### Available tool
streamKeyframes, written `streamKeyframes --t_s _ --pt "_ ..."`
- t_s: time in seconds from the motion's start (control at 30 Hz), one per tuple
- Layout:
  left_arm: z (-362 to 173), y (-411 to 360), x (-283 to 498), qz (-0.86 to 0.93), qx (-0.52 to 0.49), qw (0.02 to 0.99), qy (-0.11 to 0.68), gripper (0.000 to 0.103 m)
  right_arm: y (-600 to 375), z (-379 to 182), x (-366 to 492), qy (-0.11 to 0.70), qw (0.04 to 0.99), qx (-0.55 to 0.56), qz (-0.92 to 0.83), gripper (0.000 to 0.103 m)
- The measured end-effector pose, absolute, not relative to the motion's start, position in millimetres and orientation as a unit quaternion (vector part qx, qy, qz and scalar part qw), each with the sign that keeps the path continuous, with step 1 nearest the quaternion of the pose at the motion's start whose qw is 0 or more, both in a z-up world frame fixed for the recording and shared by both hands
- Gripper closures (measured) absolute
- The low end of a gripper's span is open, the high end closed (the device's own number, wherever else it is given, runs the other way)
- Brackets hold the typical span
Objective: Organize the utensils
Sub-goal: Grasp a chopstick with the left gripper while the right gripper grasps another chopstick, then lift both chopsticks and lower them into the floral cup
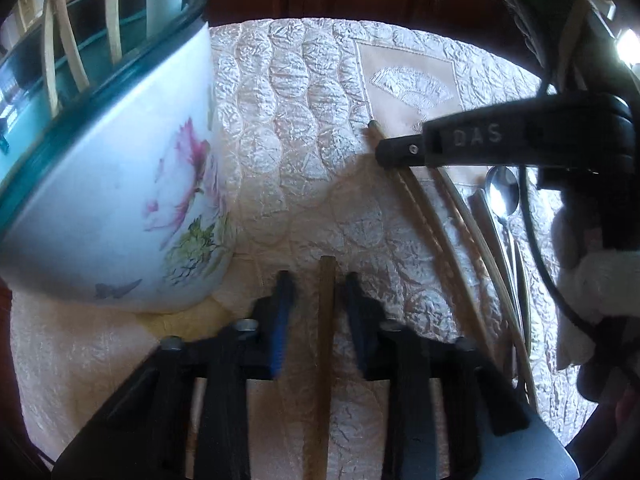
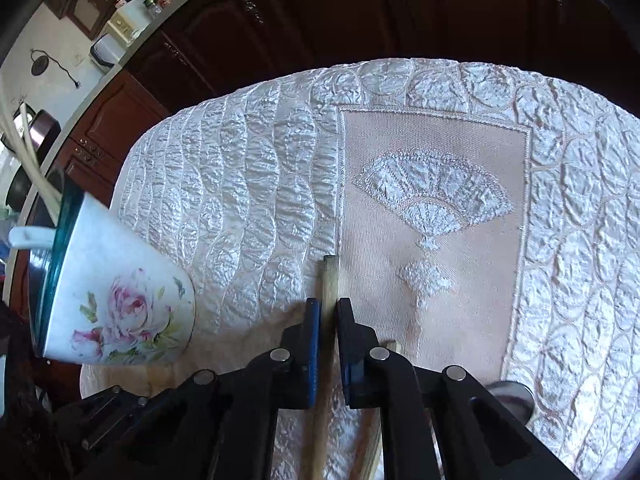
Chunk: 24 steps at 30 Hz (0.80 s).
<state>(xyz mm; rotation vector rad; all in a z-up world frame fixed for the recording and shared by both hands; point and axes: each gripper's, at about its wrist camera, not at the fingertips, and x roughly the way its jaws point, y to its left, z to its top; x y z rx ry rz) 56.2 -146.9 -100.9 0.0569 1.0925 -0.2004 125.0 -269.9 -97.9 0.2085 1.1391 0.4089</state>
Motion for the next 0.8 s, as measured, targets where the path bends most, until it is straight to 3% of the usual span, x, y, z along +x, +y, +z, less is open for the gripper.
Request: streamKeyframes --t_s 0.03,0.33,0.8 --pt "-99.7 -144.4 55.4 -0.099 0.024 0.849 0.519 0.096 -275.1 -90.2 117.6 0.529 0.82 0.103 0.195 0.095" --pt "-56.3 -99.3 28.7 -0.139 -0.059 0.858 0.491 0.097 -297.5 -32.2 61.5 0.467 0.839 0.142 0.242 0.096" --pt "28.0 -65.8 -26.5 -0.174 -0.075 0.891 0.413 0.097 -291.0 34.0 -14.2 0.407 0.862 0.114 0.281 0.096"
